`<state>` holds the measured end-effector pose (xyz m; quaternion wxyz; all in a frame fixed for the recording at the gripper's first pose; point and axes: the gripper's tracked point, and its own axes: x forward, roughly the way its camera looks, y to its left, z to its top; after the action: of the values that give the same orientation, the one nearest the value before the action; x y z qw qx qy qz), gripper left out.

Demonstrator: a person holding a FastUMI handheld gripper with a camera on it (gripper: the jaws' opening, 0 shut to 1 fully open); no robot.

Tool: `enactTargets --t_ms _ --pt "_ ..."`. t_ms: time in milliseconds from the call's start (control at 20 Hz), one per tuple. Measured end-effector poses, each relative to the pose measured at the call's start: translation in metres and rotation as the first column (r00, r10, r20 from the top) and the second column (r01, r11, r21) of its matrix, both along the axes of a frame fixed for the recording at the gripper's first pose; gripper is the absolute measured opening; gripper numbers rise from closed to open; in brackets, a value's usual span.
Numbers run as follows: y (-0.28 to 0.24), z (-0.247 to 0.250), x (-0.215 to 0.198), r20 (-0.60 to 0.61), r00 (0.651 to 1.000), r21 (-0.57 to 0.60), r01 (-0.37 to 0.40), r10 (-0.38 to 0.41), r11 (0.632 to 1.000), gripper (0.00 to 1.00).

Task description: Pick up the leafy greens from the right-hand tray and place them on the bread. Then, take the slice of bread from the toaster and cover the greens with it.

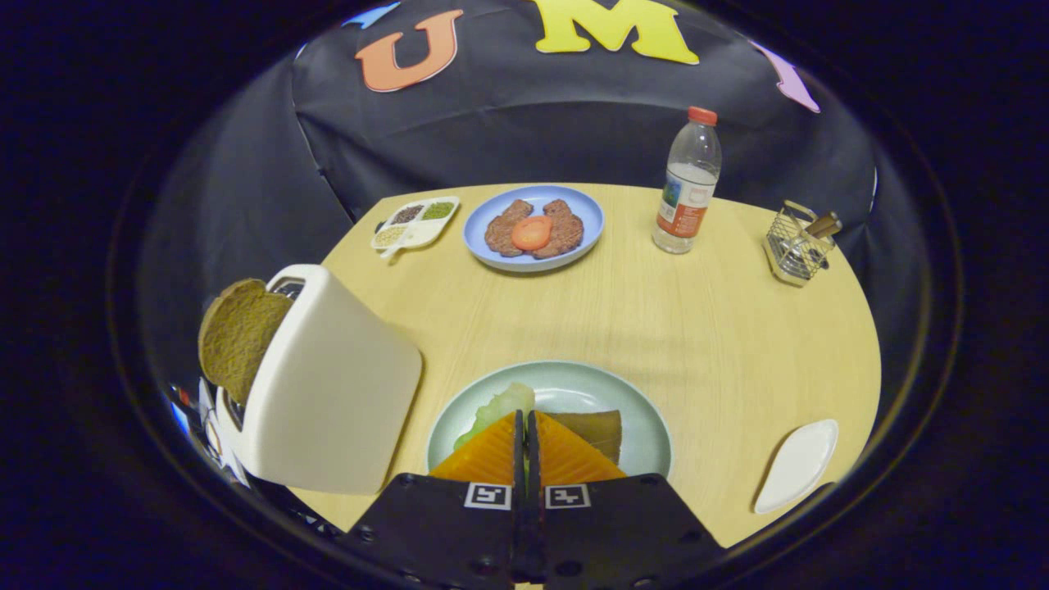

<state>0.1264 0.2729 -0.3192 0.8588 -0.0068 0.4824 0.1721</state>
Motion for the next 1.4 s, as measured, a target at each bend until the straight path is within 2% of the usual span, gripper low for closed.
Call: enactTargets --t_ms 400,600,650,800,1000,1150,1250,1400 --pt "-0.015 -0.022 0.018 0.002 0.999 -0.053 0.054 -0.054 0.997 0.01" --pt "-0.020 -0.014 0.014 0.016 0.998 -0.050 0.064 -0.064 0.997 0.06" --pt "-0.022 -0.009 0.011 0.029 0.997 -0.050 0.068 -0.067 0.996 0.17" --pt "-0.030 0.008 0.004 0.067 0.996 -0.050 0.066 -0.062 0.997 0.28" --pt "-0.038 0.042 -0.018 0.120 0.992 -0.043 0.052 -0.046 0.998 0.65" --pt "-0.037 0.074 -0.037 0.194 0.981 -0.040 -0.010 0.017 0.999 0.88" --pt "-0.038 0.094 -0.047 0.246 0.969 -0.041 -0.024 0.034 0.999 0.98" --pt "-0.030 0.130 -0.065 0.325 0.944 -0.015 -0.062 0.064 0.998 0.99"
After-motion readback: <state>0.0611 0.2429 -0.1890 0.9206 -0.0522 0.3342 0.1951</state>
